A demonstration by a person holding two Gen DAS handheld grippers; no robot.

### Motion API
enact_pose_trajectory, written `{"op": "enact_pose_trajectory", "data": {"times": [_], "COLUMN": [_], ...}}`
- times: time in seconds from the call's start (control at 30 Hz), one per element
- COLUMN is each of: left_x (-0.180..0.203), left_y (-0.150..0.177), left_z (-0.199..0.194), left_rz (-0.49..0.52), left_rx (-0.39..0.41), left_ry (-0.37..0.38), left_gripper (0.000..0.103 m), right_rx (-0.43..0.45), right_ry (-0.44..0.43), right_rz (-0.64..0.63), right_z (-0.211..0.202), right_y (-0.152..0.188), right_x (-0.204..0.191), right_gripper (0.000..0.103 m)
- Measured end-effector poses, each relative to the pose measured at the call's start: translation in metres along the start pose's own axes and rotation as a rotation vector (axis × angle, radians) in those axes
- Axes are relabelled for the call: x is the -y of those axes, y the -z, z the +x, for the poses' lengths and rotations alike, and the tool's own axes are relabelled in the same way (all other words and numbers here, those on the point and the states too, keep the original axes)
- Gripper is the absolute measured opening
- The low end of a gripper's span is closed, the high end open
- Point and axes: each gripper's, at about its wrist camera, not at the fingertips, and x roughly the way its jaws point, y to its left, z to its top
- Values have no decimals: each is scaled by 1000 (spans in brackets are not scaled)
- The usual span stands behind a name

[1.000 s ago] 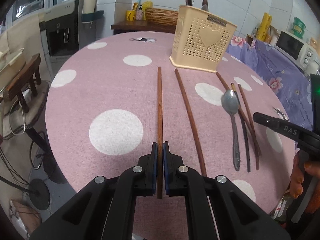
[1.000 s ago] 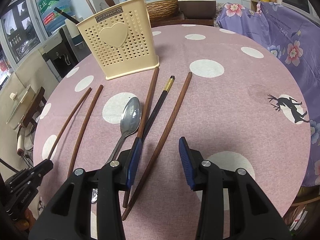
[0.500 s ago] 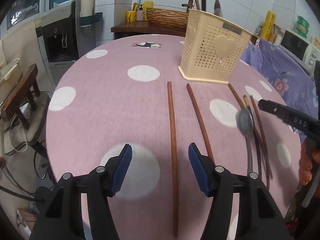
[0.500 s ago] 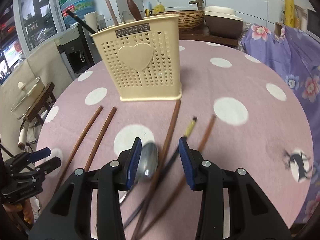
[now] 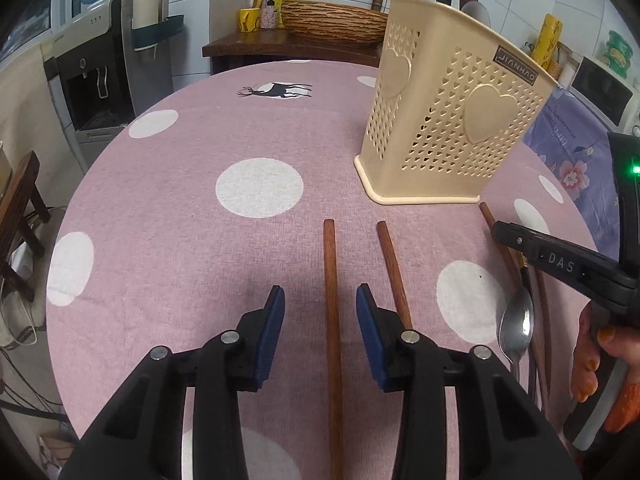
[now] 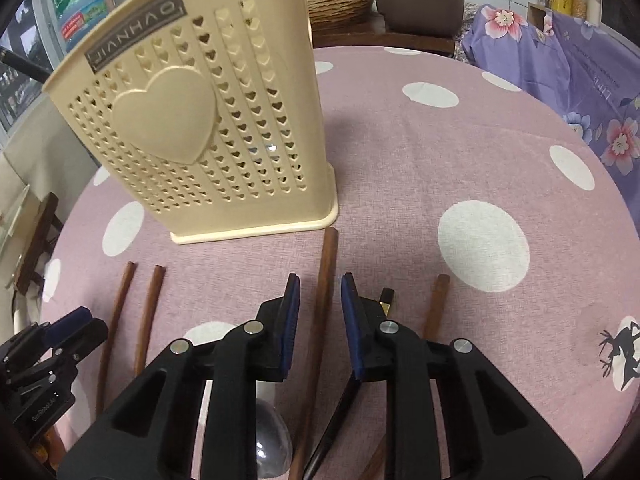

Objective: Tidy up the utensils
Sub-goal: 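Grasp the brown chopstick with the left tool while the right tool grasps another brown chopstick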

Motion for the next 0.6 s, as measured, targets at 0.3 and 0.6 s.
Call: {"op": "enact_pose_trajectory", "data": {"times": [0.3,0.6], "left_x": [8,23], "left_y": [-10,-21], "left_z": [15,26], "left_rz": [48,119], "left_rx": [-29,-40], "left_ry": [-57,-117], "left_gripper": [34,15], "right_rx": [-13,-15], "right_ry": [59,107], "right_rz": [-39,-46], "right_z": [4,6], "right_y": [0,-3], "right_x": [-7,-11], "right_gripper": [19,10]}}
